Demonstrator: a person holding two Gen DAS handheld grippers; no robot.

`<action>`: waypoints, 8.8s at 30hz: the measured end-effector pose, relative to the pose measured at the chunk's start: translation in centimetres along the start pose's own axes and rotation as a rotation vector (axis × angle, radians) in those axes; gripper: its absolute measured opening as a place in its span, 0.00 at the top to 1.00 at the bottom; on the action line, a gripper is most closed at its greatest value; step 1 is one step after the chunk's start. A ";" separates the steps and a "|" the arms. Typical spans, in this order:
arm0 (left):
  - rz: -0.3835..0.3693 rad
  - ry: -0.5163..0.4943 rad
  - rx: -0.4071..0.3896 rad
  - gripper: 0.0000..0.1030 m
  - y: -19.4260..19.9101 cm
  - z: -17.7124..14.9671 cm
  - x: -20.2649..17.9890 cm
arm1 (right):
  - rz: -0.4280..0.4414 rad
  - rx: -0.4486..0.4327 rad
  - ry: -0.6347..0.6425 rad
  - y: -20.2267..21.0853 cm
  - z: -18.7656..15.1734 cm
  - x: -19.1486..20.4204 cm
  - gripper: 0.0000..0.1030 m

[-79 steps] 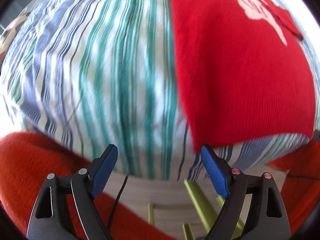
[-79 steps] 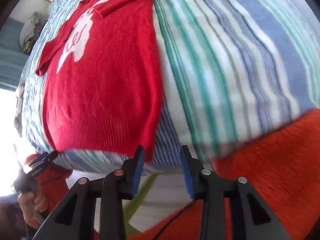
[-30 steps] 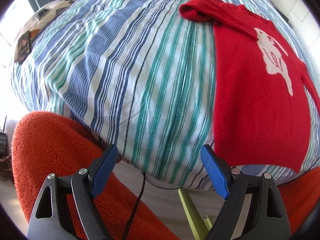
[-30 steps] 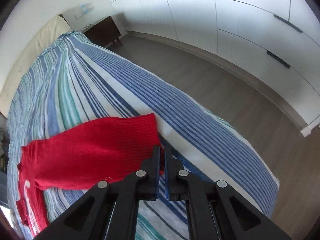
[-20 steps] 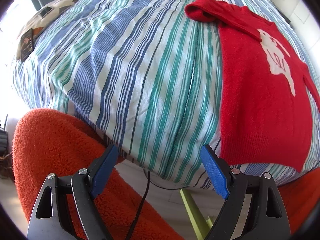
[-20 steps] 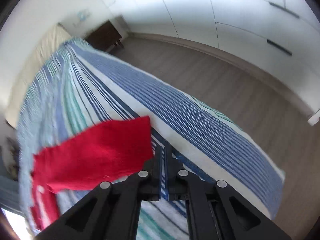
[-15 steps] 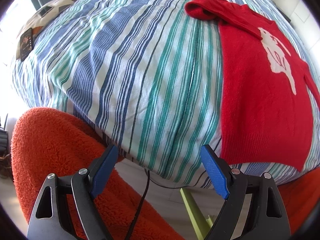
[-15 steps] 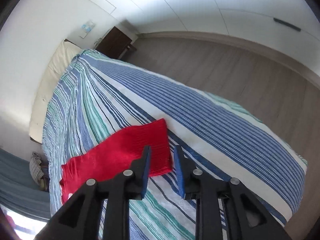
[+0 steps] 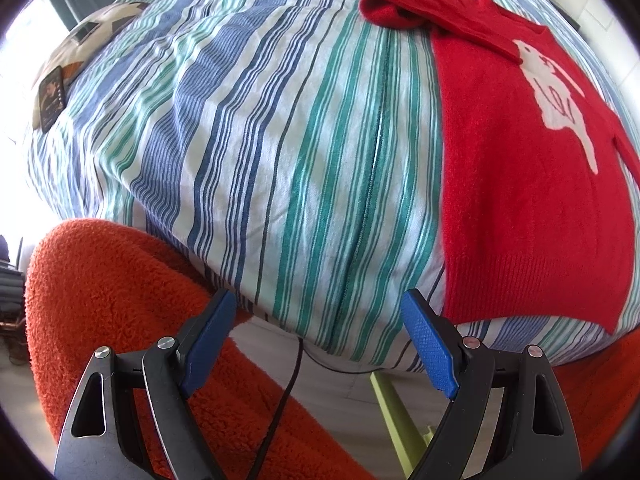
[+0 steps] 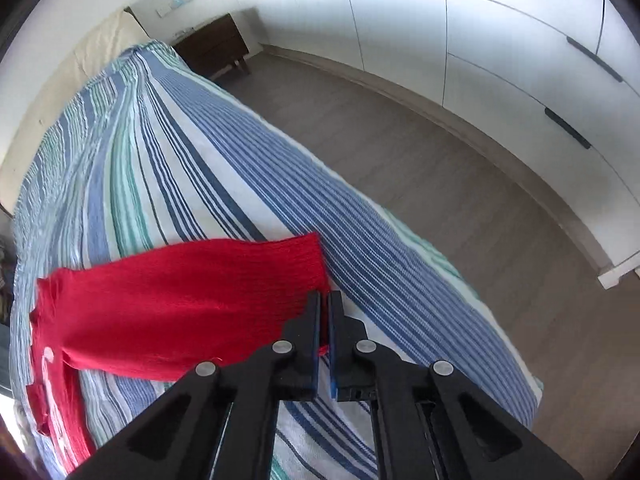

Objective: Fold small clothes

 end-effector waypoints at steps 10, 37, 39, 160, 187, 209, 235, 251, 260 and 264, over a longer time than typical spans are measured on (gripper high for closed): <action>-0.188 -0.047 -0.206 0.16 6.8 8.1 -3.6 | -0.060 -0.116 0.004 5.1 -0.8 0.5 0.70; -0.280 -0.039 -0.315 0.97 0.5 25.7 -10.1 | 0.231 -0.212 0.288 13.1 -15.7 16.3 0.53; -0.240 0.148 -0.327 0.97 0.6 26.8 -2.1 | 0.234 -0.206 0.278 12.8 -15.7 16.2 0.53; -0.087 0.048 -0.240 0.00 -6.4 10.5 0.1 | 0.227 0.038 0.324 4.0 -19.4 19.5 0.26; -0.081 0.045 -0.241 0.00 -6.5 10.5 0.0 | 0.229 0.038 0.323 4.1 -19.4 19.6 0.25; -0.081 0.045 -0.240 0.00 -6.5 10.5 0.1 | 0.252 0.034 0.295 4.2 -19.3 19.4 0.25; -0.081 0.045 -0.240 0.00 -6.5 10.5 0.1 | 0.265 0.033 0.278 4.3 -19.2 19.3 0.25; -0.101 0.047 -0.251 0.00 -6.3 10.5 0.2 | 0.266 0.033 0.279 4.3 -19.2 19.3 0.25; -0.091 0.031 -0.265 0.00 -6.1 10.4 0.0 | 0.262 0.032 0.286 4.2 -19.4 19.4 0.24; -0.092 0.029 -0.272 0.00 -6.1 10.3 0.0 | 0.262 0.032 0.286 4.2 -19.4 19.5 0.23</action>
Point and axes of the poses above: each gripper's, at about its wrist camera, not at the fingertips, and y roughly against the way its jaws point, x to its left, z to its top, the point moved 9 cm from there along -y, roughly the way its jaws point, and after that the axes turned 8 degrees about y, right-handed, at the moved point
